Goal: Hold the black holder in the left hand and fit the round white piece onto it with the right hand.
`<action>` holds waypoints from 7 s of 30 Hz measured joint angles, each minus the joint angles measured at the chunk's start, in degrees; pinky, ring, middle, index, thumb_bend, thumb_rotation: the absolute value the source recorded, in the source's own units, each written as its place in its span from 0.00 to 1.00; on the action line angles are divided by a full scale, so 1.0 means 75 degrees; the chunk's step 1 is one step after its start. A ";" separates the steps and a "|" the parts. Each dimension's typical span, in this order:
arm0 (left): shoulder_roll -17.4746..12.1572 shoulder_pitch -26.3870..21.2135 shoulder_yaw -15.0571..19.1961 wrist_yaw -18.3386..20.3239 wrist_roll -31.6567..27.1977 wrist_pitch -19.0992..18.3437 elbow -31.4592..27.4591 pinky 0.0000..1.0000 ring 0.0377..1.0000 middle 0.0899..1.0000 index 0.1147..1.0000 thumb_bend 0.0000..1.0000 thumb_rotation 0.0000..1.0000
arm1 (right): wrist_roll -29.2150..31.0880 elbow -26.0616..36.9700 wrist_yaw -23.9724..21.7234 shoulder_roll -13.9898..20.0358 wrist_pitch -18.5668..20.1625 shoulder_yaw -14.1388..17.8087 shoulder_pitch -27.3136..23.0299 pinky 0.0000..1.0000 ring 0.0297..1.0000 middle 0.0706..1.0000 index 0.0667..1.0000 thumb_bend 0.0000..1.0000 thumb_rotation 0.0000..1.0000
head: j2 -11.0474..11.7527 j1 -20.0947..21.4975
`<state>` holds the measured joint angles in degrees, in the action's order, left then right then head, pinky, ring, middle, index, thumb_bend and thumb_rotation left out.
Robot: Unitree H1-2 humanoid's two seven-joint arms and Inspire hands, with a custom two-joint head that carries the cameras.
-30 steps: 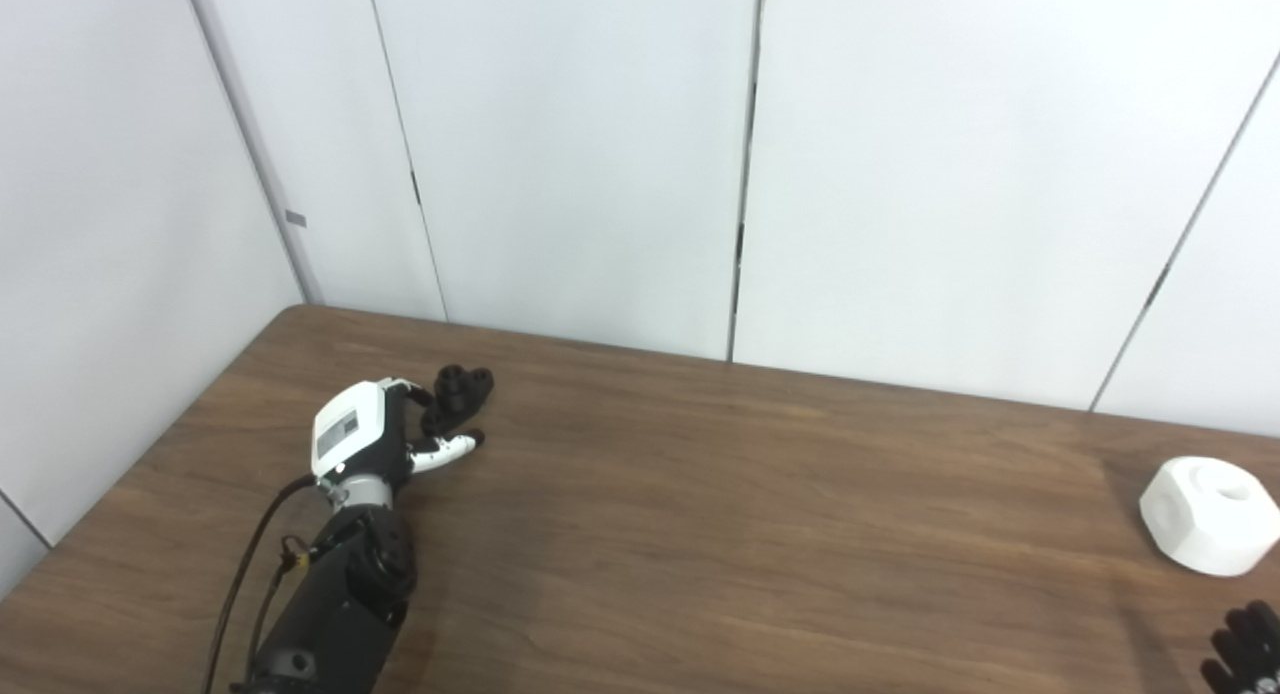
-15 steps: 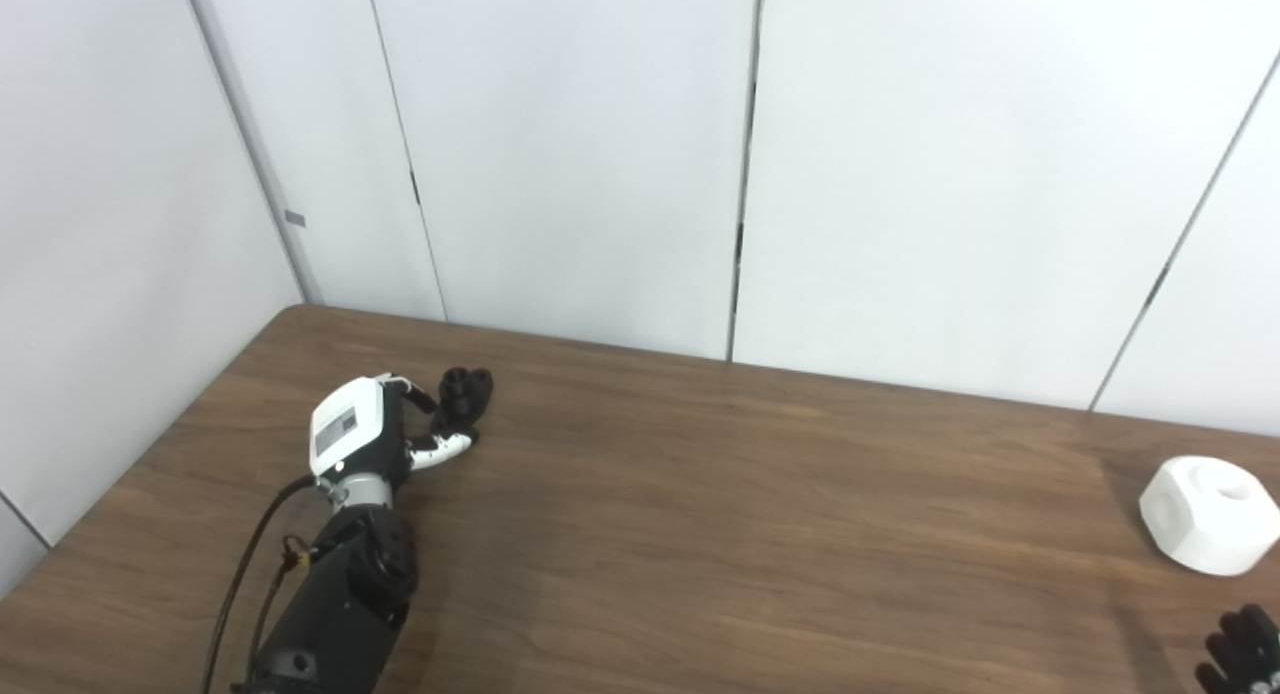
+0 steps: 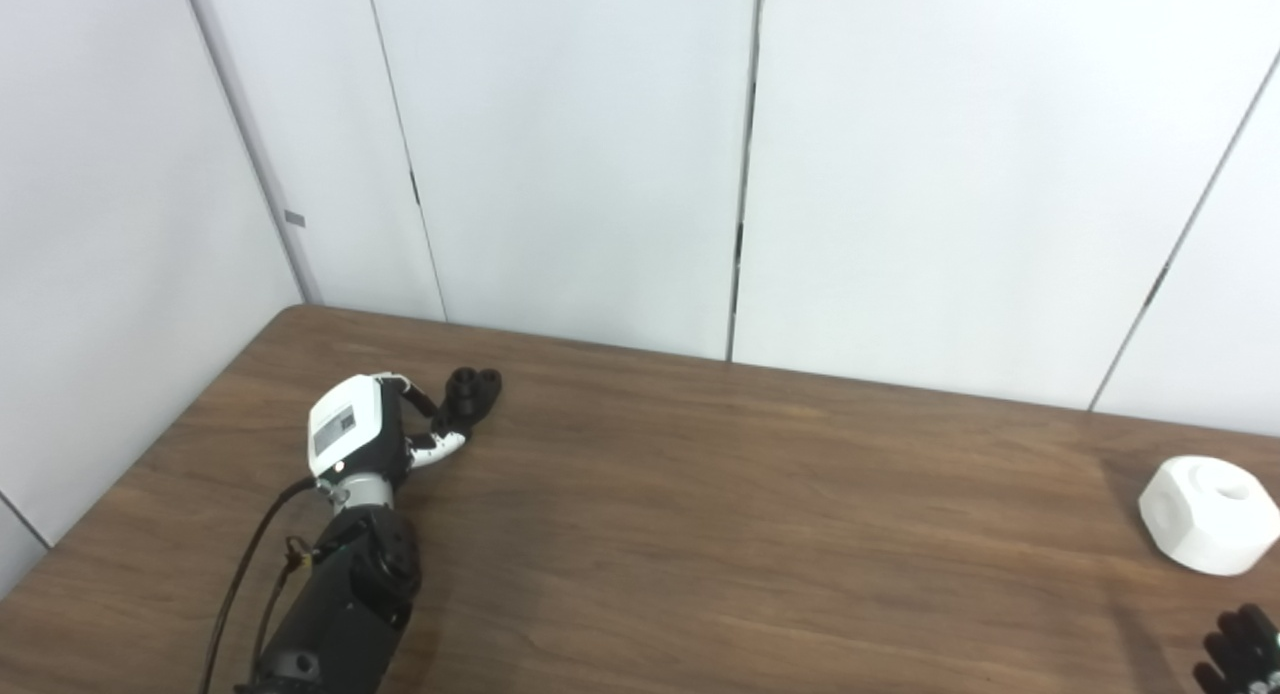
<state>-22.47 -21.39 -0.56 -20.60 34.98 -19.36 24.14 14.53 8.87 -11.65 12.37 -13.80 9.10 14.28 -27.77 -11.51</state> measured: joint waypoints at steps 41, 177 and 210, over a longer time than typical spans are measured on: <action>-0.0189 0.1656 -0.1374 0.1316 0.0363 0.0034 -0.2879 0.86 0.88 0.82 0.43 0.50 0.05 | -0.0049 -0.0051 -0.0002 0.0006 0.0009 -0.0027 -0.0051 1.00 1.00 1.00 1.00 0.65 1.00 | -0.0293 0.0456; 0.0612 0.3742 -0.2662 0.3715 0.0458 0.3297 -0.5127 0.91 0.92 0.84 0.43 0.50 0.04 | -0.6258 -0.0507 -0.1633 0.3923 0.5390 -0.1834 -0.5171 0.98 1.00 1.00 0.86 0.93 0.15 | -0.0035 0.3750; 0.0617 0.3743 -0.2675 0.3663 0.0442 0.3353 -0.5068 0.91 0.92 0.85 0.43 0.50 0.05 | -0.6855 -0.2572 -0.1853 0.3800 0.5052 -0.2686 -0.6143 1.00 1.00 1.00 0.90 0.90 0.15 | 0.0258 0.3809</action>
<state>-17.84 6.69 -20.62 6.88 38.30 5.79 -13.87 -36.88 -10.43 -25.55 40.86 24.10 -11.04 -31.79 -25.84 17.05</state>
